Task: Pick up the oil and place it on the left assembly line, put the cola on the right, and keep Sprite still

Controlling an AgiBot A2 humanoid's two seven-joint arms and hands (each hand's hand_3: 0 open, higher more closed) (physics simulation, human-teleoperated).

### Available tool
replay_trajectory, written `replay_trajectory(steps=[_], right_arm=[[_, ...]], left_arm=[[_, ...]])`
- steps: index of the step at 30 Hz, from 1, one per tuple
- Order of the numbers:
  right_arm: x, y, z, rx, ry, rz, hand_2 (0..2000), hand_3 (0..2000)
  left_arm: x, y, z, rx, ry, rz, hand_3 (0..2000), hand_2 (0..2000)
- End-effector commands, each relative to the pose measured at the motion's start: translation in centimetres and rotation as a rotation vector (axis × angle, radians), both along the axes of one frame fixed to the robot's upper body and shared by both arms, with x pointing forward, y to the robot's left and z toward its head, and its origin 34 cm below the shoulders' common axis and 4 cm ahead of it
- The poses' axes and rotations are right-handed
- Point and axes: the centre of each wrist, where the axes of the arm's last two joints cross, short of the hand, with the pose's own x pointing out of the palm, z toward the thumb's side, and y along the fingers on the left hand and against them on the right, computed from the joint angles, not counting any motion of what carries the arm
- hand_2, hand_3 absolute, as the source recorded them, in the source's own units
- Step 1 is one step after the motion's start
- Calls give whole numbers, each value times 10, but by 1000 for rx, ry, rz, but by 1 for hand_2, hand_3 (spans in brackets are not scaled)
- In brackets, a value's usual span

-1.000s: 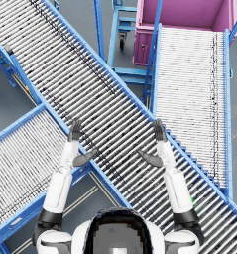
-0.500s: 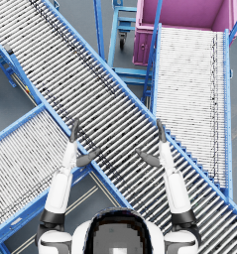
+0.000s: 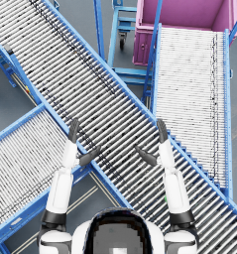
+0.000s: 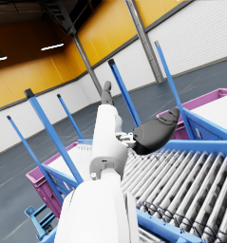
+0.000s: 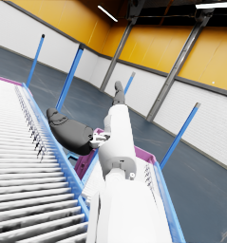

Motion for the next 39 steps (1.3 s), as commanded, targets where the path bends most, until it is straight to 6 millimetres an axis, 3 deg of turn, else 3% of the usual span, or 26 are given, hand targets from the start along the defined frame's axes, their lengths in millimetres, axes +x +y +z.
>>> replay_trajectory(steps=[1,39], right_arm=[[1,-1,4,0,-17,-9,0,0],[1,1,4,48,-22,-41,0,0]], left_arm=[[1,1,4,0,-17,9,0,0],[1,0,4,-49,-22,45,0,0]])
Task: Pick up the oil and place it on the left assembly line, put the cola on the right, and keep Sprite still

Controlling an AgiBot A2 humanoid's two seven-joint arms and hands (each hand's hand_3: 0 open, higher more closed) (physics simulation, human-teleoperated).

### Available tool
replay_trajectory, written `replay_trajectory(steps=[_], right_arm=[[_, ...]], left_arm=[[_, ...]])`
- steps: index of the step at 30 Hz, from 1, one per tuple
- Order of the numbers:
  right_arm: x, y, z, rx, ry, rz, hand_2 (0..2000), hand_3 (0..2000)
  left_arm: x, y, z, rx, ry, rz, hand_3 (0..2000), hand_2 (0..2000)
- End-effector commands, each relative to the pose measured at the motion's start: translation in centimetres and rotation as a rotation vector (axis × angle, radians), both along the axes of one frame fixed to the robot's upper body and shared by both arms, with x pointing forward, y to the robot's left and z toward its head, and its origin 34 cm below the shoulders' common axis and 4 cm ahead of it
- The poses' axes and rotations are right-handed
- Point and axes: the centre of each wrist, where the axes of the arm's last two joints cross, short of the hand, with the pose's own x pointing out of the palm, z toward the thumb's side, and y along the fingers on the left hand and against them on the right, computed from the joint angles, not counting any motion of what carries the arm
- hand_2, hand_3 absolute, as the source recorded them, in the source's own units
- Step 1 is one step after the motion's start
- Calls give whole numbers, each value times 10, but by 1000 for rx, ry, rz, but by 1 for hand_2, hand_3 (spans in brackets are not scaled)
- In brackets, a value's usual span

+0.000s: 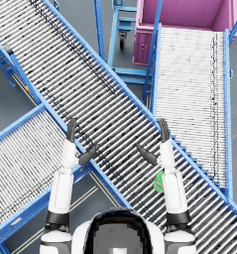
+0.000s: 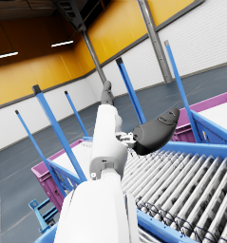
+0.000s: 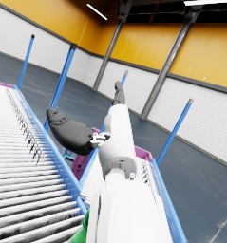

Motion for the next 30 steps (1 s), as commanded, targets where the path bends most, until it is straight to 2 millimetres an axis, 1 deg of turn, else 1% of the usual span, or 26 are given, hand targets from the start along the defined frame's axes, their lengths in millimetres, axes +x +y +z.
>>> replay_trajectory(steps=[1,11,30], right_arm=[[1,-1,4,6,-15,-4,0,0],[0,0,3,19,-12,-9,0,0],[1,0,4,45,-16,-19,0,0]], left_arm=[[1,1,4,-6,-15,4,0,0],[-1,-1,2,-17,-9,4,0,0],[2,0,4,-46,-15,20,0,0]])
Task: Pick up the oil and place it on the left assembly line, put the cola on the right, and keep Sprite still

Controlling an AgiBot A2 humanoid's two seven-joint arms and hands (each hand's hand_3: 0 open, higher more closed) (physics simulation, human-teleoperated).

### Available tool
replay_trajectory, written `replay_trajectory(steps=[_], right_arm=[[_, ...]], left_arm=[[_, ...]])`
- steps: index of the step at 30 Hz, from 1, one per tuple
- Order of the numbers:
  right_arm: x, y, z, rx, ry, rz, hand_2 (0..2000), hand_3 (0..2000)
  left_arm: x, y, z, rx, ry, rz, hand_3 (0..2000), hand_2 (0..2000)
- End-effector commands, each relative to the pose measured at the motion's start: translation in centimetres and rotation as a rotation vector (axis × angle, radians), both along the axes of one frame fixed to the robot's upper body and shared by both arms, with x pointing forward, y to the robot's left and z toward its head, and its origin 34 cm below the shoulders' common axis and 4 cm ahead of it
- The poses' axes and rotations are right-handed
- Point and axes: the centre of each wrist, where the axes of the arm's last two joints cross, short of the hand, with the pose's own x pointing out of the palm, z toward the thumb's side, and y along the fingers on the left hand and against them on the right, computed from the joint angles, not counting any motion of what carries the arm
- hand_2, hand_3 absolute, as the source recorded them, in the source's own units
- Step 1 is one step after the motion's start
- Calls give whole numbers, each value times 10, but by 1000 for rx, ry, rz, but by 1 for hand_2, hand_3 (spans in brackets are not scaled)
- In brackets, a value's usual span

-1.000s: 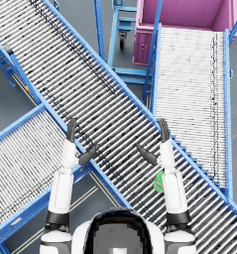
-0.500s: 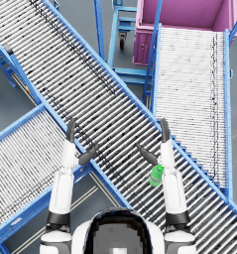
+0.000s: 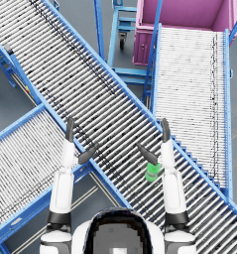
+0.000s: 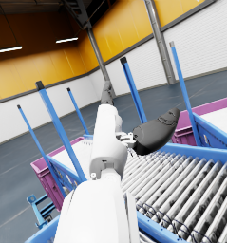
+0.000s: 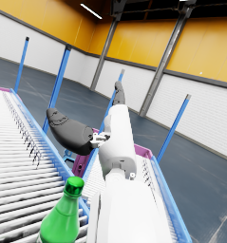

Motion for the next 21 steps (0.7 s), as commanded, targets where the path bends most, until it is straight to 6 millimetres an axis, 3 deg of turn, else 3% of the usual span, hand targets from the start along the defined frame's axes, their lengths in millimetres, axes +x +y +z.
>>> replay_trajectory(steps=[1,21], right_arm=[[1,0,4,5,-14,-3,0,0],[1,0,4,27,-15,-12,0,0]], left_arm=[[1,0,4,-5,-14,3,0,0],[1,0,4,-27,-15,12,0,0]])
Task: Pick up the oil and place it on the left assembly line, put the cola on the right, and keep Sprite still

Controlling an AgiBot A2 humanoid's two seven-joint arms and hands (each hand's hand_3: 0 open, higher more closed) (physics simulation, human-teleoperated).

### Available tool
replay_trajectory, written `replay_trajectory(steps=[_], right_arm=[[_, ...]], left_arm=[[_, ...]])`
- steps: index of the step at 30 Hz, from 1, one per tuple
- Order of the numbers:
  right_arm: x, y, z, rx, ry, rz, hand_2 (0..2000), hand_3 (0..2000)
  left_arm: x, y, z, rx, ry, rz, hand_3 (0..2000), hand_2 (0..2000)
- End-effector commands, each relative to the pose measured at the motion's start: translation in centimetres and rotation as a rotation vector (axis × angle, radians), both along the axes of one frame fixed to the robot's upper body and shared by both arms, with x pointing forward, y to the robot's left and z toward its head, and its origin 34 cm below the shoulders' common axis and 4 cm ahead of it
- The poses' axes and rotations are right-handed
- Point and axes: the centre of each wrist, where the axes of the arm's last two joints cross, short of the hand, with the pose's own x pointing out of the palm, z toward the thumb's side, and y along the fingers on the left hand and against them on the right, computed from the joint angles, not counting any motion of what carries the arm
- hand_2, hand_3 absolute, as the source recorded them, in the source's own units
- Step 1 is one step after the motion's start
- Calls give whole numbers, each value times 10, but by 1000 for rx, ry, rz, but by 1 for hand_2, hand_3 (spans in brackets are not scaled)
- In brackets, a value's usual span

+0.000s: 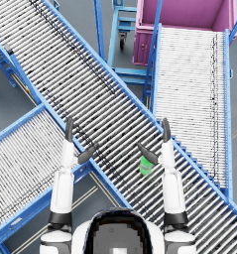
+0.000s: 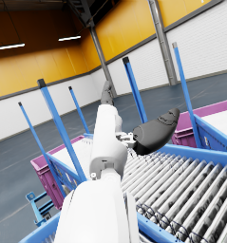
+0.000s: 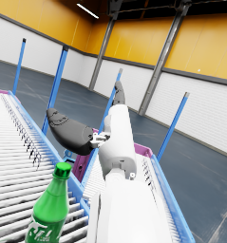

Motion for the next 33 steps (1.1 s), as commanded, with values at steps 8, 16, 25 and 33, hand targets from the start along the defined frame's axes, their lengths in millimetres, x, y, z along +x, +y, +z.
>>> replay_trajectory(steps=[8,16,25,33], right_arm=[[1,0,4,11,-15,-5,0,0],[0,0,0,13,0,-5,0,0],[0,0,0,13,0,-5,0,0],[0,0,0,13,0,-5,0,0]], left_arm=[[1,0,4,-11,-15,5,0,0],[0,0,0,-12,0,5,0,0],[0,0,0,-12,0,5,0,0],[0,0,0,-12,0,5,0,0]])
